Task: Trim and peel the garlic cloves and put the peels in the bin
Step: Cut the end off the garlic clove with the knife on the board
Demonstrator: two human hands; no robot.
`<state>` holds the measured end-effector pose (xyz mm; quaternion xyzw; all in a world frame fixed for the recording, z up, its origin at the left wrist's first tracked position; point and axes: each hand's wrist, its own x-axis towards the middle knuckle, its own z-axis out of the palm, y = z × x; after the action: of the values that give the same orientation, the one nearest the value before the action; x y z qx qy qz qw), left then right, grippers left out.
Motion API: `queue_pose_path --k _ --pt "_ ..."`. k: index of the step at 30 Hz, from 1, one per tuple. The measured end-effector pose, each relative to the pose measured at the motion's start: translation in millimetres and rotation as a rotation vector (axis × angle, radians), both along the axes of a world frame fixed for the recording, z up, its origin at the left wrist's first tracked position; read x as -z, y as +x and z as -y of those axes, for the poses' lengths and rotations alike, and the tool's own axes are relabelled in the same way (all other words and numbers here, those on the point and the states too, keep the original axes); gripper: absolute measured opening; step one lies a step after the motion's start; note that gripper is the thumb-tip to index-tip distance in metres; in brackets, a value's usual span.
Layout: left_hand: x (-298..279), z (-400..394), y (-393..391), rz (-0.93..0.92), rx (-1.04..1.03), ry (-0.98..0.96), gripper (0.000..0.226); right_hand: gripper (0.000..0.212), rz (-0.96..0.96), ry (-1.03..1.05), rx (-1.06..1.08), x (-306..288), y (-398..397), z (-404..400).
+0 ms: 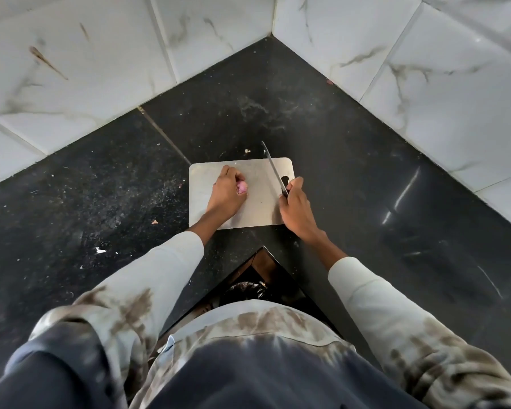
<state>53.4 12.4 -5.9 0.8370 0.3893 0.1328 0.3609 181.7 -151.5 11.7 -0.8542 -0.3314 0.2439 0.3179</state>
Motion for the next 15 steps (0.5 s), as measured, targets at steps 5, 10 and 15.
queue_pose_path --k 5,10,15 --pt "7 0 -2 0.008 0.011 -0.017 0.033 0.035 -0.095 -0.003 -0.036 3 -20 -11" --pt "14 -1 -7 0.009 0.02 -0.009 0.036 0.026 -0.203 0.053 0.008 2 -34 -16" --pt "15 1 -12 0.019 0.011 0.009 0.038 0.015 -0.239 0.086 0.028 3 -40 -19"
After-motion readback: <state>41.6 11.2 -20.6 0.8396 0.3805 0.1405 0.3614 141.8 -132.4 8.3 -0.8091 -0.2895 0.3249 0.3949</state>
